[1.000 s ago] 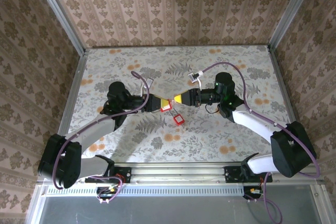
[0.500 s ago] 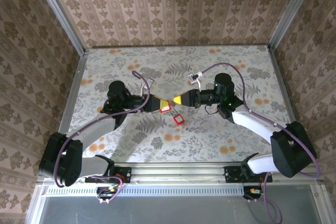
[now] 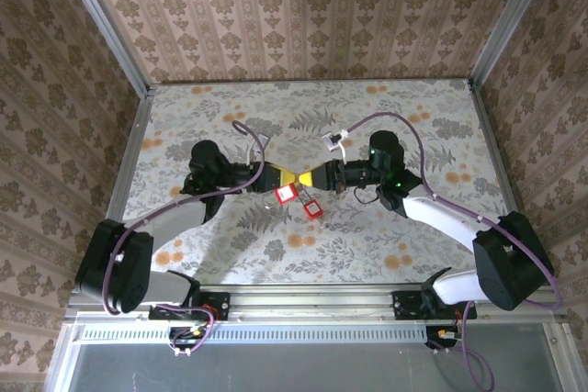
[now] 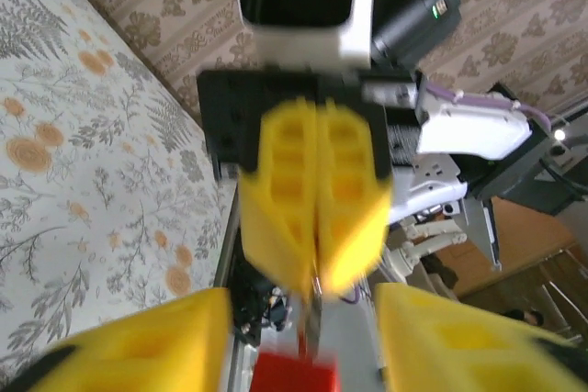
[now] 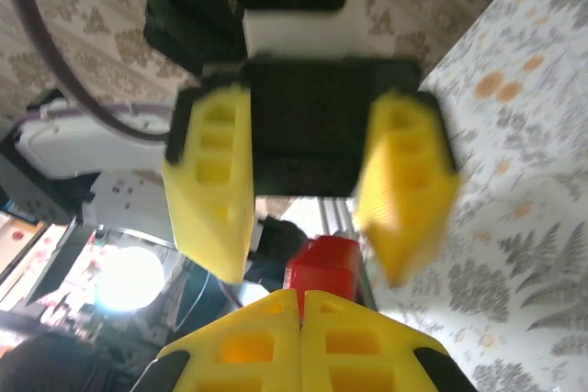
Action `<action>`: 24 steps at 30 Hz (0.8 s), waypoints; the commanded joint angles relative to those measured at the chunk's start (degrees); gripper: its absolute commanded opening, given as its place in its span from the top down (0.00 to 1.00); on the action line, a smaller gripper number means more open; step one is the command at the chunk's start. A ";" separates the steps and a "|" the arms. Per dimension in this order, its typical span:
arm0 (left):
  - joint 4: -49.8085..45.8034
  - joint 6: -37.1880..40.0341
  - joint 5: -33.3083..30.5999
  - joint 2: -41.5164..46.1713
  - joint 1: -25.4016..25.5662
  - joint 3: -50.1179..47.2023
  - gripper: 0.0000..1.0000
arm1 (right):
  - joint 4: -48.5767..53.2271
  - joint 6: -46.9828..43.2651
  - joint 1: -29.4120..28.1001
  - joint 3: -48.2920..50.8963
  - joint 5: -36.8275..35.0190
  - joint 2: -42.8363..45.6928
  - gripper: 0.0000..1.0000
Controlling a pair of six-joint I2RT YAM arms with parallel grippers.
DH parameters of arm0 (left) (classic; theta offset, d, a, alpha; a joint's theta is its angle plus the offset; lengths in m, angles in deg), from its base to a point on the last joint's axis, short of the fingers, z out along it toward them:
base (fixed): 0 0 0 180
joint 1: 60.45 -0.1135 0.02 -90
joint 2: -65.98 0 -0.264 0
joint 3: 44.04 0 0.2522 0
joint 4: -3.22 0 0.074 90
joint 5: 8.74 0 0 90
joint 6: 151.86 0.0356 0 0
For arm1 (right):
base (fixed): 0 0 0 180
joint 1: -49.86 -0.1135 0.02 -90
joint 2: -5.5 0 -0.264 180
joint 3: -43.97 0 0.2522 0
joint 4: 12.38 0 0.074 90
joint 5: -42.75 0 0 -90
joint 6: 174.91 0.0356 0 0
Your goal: Unlock with the key
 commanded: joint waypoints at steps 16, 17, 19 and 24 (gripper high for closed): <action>-47.72 28.24 -20.71 17.02 -7.15 5.64 0.00 | 6.31 -4.12 2.42 -0.18 -6.61 2.35 1.00; -55.74 34.28 -26.68 19.84 -6.09 7.54 0.00 | 6.52 -4.17 2.94 -0.10 -7.02 2.54 1.00; -61.00 39.68 -33.31 24.23 -4.37 8.22 0.00 | 6.69 -4.09 3.82 0.07 -7.36 2.91 1.00; -62.71 56.86 -41.84 30.52 7.05 4.61 0.00 | 7.08 -3.91 4.62 -0.70 -6.34 3.13 1.00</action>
